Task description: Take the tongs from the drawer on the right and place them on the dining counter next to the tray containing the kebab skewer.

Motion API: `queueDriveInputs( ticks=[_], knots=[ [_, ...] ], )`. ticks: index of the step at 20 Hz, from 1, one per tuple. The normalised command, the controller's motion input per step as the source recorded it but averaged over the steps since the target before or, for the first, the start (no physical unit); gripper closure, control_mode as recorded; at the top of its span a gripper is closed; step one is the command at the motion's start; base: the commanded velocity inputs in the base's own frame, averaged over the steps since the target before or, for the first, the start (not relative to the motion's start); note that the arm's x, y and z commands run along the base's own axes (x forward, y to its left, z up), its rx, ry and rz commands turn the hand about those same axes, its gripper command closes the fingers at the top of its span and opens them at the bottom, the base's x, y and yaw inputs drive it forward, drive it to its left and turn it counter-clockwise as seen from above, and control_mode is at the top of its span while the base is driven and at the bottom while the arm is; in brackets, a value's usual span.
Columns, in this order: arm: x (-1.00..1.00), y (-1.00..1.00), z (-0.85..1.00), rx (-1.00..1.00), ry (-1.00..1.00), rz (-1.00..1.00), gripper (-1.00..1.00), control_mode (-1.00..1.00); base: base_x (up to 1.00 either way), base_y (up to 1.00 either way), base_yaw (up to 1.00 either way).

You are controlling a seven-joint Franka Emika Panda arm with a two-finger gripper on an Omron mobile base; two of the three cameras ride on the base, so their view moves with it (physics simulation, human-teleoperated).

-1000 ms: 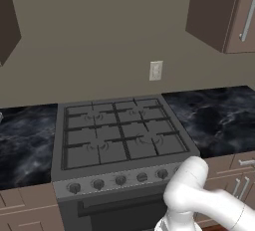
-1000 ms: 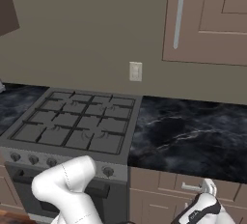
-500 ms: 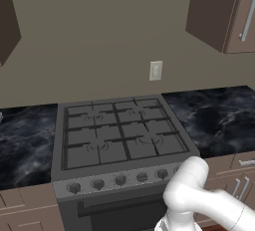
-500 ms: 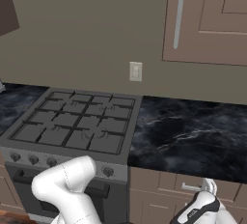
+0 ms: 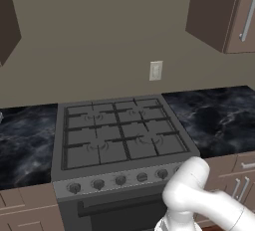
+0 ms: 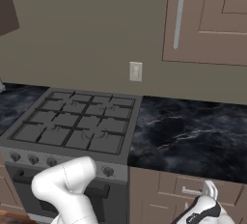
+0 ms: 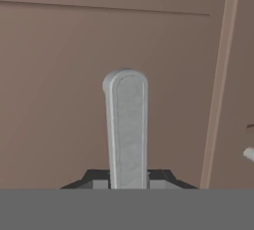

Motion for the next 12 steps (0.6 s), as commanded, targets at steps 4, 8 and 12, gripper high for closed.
queueDriveInputs(
  ticks=[4, 8, 12],
  knots=[
    [-0.49, -0.08, 0.00, 0.00, 0.01, -0.07, 1.00, -1.00, 0.00, 0.00, 0.00],
    [-0.43, -0.07, 0.00, 0.00, 0.00, -0.07, 1.00, -1.00, 0.00, 0.00, 0.00],
    [-0.42, -0.07, 0.00, 0.00, 0.02, -0.07, 1.00, -1.00, 0.00, 0.00, 0.00]
  ],
)
